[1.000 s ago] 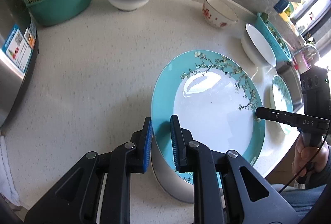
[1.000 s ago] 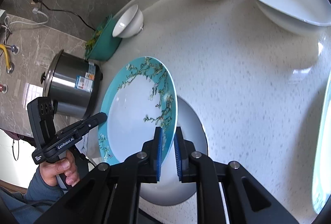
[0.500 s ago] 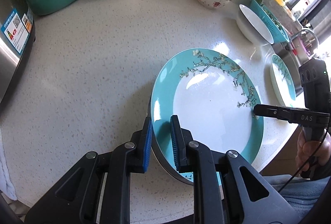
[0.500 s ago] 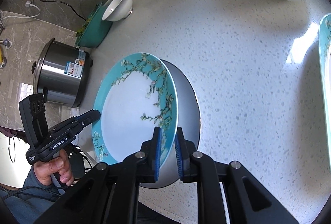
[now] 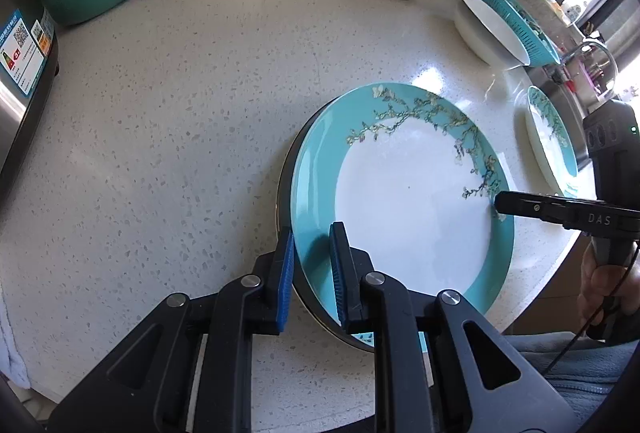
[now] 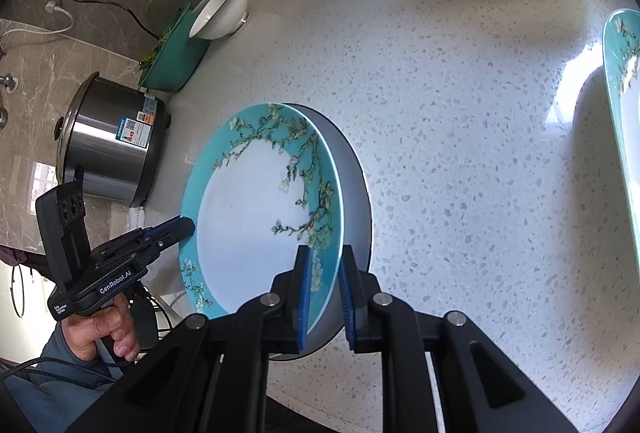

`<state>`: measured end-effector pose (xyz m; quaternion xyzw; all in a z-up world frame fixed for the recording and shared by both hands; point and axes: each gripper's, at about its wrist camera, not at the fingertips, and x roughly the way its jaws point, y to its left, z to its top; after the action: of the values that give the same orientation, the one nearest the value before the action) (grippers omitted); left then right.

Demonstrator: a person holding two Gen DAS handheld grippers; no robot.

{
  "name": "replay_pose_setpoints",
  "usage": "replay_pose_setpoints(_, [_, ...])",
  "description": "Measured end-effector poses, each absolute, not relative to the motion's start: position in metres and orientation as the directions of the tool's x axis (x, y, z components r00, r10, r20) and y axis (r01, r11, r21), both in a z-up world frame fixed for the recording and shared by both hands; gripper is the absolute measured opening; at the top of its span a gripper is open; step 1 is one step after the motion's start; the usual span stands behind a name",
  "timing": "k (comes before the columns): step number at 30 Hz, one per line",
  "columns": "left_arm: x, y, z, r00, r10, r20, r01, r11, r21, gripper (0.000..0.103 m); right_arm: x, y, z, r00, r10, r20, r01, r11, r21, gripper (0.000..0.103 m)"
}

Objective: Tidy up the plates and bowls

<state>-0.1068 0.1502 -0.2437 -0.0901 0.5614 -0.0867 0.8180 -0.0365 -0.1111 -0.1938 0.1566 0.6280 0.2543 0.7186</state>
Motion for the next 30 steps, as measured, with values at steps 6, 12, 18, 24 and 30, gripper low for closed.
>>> replay_pose_setpoints(6, [-0.101,0.143,-0.247,0.352,-0.230,-0.907,0.048,0.972,-0.228,0.016,-0.041,-0.099,-0.185,0.106,0.477,-0.872,-0.246,0.863,0.442,0.020])
replay_pose_setpoints(12, [-0.100,0.139,-0.246,0.348,-0.210,-0.914,0.066,0.978,-0.199,0.016,-0.047,-0.081,-0.178,0.145,0.368,-0.918,-0.335,0.892,0.304,0.027])
replay_pose_setpoints(18, [-0.095,0.135,-0.246,0.347,-0.211,-0.914,0.092,0.977,-0.191,0.016,-0.053,-0.070,-0.176,0.172,0.307,-0.936,-0.363,0.903,0.230,0.035])
replay_pose_setpoints(24, [-0.096,0.143,-0.246,0.349,-0.225,-0.910,0.093,0.974,-0.205,0.017,-0.057,-0.061,-0.175,0.195,0.255,-0.947,-0.368,0.914,0.171,0.040])
replay_pose_setpoints(30, [-0.094,0.159,-0.244,0.370,-0.234,-0.899,0.061,0.972,-0.228,0.043,-0.057,-0.060,-0.174,0.209,0.260,-0.943,-0.315,0.931,0.187,0.047])
